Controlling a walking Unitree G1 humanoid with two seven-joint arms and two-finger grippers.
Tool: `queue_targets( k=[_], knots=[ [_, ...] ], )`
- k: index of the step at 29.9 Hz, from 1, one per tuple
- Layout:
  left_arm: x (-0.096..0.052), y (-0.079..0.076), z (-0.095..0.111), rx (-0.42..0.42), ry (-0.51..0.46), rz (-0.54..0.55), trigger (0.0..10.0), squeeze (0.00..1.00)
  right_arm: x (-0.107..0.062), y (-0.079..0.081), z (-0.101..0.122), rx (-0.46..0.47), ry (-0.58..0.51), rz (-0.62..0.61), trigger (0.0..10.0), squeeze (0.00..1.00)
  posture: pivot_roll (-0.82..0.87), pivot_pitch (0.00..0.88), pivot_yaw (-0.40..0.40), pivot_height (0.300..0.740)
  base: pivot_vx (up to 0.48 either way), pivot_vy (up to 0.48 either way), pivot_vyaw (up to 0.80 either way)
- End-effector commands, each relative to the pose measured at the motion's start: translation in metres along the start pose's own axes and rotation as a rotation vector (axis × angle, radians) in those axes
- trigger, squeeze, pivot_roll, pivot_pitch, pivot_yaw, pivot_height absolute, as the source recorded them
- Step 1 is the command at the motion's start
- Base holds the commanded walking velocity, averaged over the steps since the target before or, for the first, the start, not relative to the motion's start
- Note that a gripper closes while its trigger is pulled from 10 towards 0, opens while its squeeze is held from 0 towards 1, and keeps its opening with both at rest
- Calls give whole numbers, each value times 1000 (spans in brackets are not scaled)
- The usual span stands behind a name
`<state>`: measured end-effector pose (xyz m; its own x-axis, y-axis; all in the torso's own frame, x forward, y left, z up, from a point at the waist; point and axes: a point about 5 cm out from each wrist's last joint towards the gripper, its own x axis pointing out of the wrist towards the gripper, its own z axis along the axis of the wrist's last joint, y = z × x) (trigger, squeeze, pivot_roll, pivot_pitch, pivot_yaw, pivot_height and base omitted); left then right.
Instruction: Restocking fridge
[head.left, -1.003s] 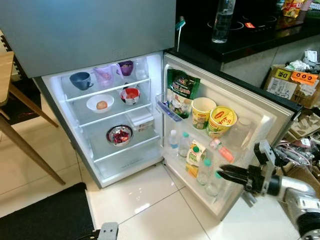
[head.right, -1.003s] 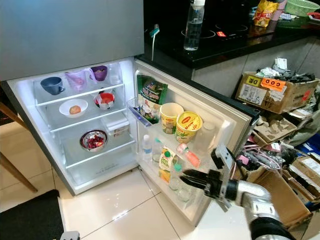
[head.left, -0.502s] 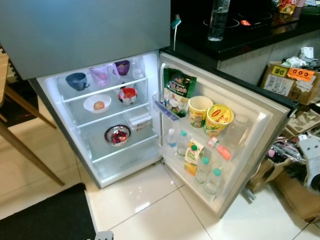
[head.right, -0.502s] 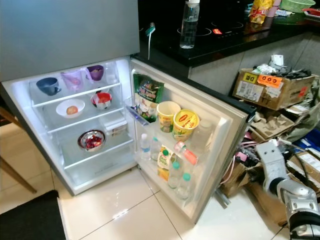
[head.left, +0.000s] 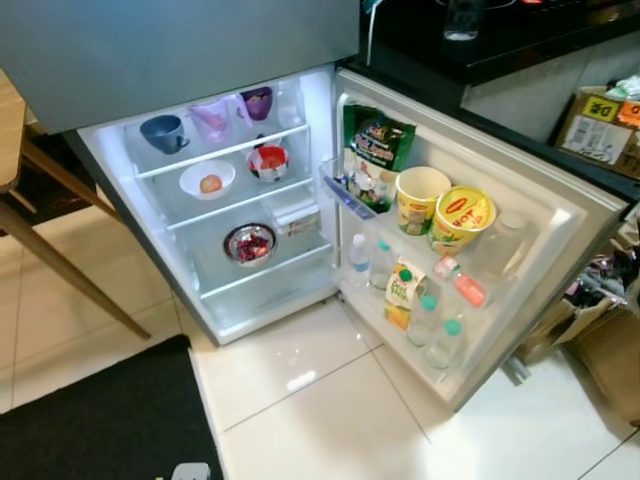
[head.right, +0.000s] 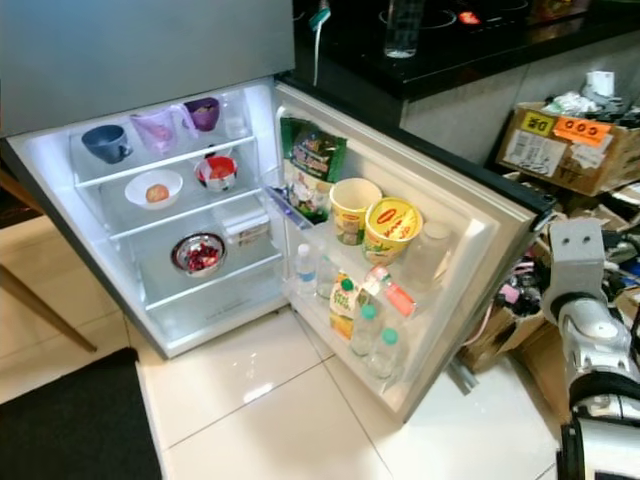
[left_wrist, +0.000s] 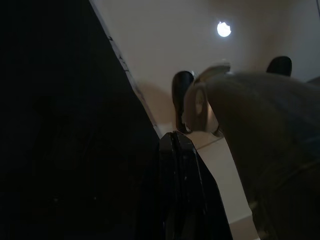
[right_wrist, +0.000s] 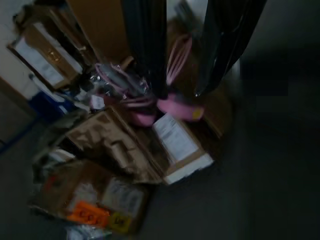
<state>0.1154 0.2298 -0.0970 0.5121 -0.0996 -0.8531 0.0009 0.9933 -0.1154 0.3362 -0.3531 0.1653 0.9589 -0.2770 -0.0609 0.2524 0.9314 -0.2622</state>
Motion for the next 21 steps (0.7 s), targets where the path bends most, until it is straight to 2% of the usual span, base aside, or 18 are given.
queue_targets(
  k=[1, 7, 8, 13, 14, 15, 18, 20, 21],
  knots=[
    [-3, 8, 4, 13, -12, 15, 10000, 0, 3, 14, 4, 34, -32, 63, 10000, 0, 10, 150, 55, 740, 0, 0, 0],
    [-1, 8, 7, 15, -22, 10, 10000, 0, 6, 33, 9, 98, -67, 189, 10000, 0, 11, 141, 54, 740, 0, 0, 0],
    [-1, 7, 8, 14, -24, 8, 10000, 0, 6, 44, 12, 165, -96, 301, 10000, 0, 8, 137, 53, 740, 0, 0, 0],
    [0, 4, 7, 11, -22, 8, 10000, 0, 4, 51, 15, 229, -120, 419, 10000, 0, -1, 128, 51, 740, 0, 0, 0],
    [0, 3, 6, 10, -20, 6, 10000, 0, 3, 54, 15, 251, -128, 480, 10000, 0, -2, 126, 50, 740, 0, 0, 0],
    [1, 1, 6, 7, -15, 5, 10000, 0, -1, 61, 15, 275, -135, 621, 10000, 0, -14, 113, 45, 740, 0, 0, 0],
    [2, 0, 6, 6, -14, 4, 10000, 0, -2, 63, 15, 278, -136, 662, 10000, 0, -14, 113, 45, 740, 0, 0, 0],
    [3, -2, 8, 2, -13, 4, 10000, 0, -8, 78, 14, 262, -138, 822, 10000, 0, -26, 100, 41, 740, 0, 0, 0],
    [4, -3, 9, 0, -14, 2, 10000, 0, -13, 94, 13, 249, -150, 950, 10000, 0, -30, 94, 40, 740, 0, 0, 0]
  ],
)
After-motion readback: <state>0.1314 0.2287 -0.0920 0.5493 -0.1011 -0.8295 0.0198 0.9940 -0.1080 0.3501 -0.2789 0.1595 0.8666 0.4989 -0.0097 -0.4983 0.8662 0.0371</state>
